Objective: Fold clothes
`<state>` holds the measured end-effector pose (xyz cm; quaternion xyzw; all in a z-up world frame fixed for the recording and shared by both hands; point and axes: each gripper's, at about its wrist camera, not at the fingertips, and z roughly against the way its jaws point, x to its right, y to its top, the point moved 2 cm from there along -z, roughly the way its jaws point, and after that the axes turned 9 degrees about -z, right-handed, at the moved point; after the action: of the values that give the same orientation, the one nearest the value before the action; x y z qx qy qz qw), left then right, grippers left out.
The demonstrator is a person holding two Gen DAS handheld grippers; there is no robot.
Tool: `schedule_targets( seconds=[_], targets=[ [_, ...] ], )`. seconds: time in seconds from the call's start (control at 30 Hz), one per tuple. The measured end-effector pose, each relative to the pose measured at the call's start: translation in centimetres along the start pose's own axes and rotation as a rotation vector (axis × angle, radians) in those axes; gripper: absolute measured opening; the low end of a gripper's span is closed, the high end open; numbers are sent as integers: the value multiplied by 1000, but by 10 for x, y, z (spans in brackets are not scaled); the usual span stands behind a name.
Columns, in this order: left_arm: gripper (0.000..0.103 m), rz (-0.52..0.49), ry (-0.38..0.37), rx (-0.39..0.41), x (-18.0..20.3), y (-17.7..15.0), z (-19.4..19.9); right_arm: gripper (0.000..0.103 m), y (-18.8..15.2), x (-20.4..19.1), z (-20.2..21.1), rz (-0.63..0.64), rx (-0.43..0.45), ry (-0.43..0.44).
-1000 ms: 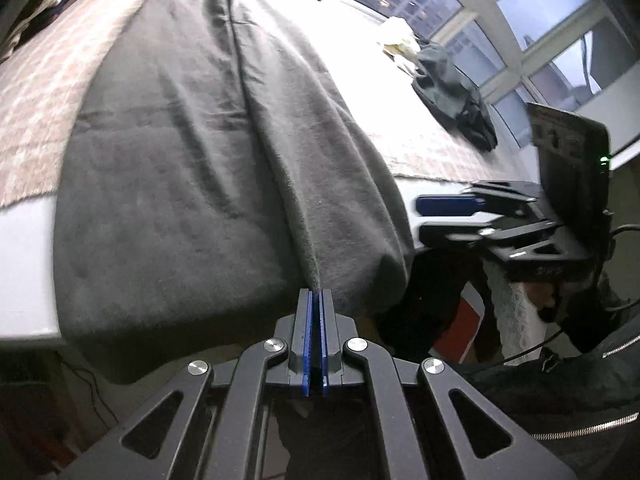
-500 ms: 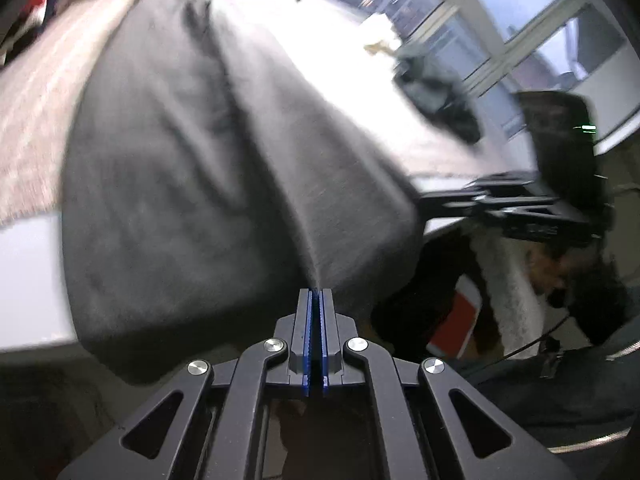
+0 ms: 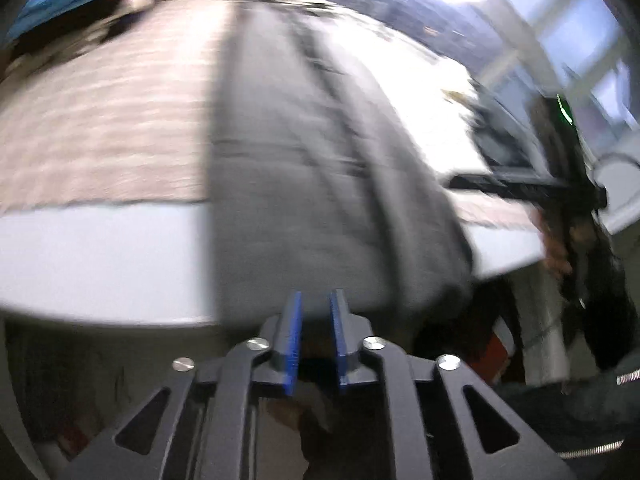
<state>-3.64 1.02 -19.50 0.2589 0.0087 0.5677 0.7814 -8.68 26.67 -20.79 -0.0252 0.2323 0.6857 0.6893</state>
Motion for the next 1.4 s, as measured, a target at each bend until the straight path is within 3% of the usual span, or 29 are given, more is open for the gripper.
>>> schedule_targets(
  seconds=[0.27,0.43,0.5,0.57,0.67,0.83,0.9,0.93,1.0,1.1,1.2,1.33,1.4],
  targets=[
    [35,5,67,-46,-11,-6,-1,33,-19,-27,-10,24,-62,57],
    [34,-51,89,-59,-1,-3,-6,33,-35,-37,-5,65,-46,23],
    [23,-99,112,-67,8,-2,-9,33,-36,-43,-9,74,-43,15],
    [23,-155,153,-73,17,0,-13,33,-36,-48,-13,80,-42,8],
    [6,-228,181,-62,26,1,-15,33,-38,-47,-13,75,-37,6],
    [5,-251,165,-73,24,3,-11,33,-51,-34,-9,63,-58,29],
    [5,-260,171,-69,20,5,-4,11,-54,-33,-10,50,-53,58],
    [5,-265,182,-62,17,6,3,6,-54,-35,-11,44,-55,63],
    [5,-269,203,-42,10,9,18,6,-54,-37,-11,32,-62,86],
    [5,-201,170,-48,-11,14,21,6,-55,-38,-13,27,-81,88],
    [6,-229,190,-132,-9,5,5,9,-57,-38,-11,58,-117,68],
    [5,-195,192,-107,-5,-4,24,37,-34,-26,15,30,-5,90],
    [4,-224,145,-59,14,6,28,37,-16,-20,16,11,57,66]
  ],
)
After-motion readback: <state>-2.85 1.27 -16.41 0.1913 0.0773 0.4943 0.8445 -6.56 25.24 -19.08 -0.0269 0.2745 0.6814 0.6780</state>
